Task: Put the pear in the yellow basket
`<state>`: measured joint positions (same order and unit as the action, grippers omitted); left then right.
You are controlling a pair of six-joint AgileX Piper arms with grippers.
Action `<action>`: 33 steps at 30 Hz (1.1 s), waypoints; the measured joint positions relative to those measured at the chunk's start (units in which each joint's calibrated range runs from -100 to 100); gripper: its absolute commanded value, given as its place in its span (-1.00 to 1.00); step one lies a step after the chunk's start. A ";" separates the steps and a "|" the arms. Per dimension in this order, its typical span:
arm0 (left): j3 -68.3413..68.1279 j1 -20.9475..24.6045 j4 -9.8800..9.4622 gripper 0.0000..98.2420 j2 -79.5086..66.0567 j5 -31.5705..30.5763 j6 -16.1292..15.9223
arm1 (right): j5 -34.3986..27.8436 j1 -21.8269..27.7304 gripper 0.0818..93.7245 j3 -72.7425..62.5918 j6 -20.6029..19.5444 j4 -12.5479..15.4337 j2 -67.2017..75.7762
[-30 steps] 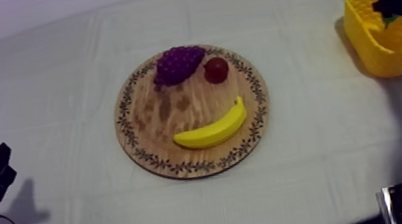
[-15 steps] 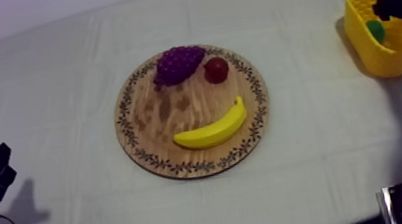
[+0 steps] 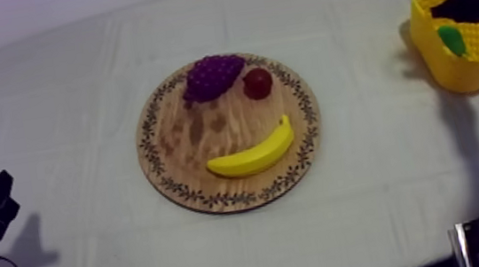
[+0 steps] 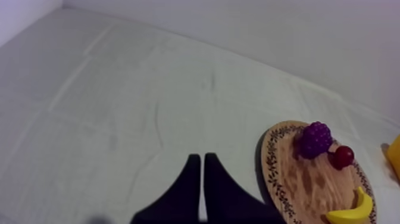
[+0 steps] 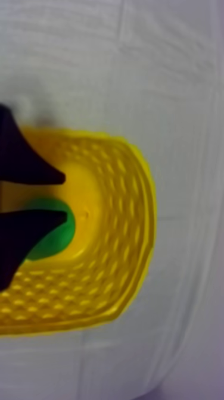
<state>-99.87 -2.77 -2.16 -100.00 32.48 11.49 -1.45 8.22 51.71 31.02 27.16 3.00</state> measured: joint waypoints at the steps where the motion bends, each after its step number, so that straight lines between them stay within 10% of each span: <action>1: 0.00 0.00 0.00 -1.00 0.00 0.00 0.00 | 0.00 -0.51 -0.95 1.02 -0.14 0.00 0.99; 22: 0.00 0.00 0.00 -1.00 0.00 0.00 0.00 | 2.08 -15.41 -0.99 35.96 1.53 2.15 36.50; 33: 0.00 0.00 0.00 -1.00 0.00 0.00 0.00 | -9.60 -12.15 -0.99 43.49 3.40 2.19 59.47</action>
<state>-99.87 -2.77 -2.16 -100.00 32.48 11.49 -11.05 -3.93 95.20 34.43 29.35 62.47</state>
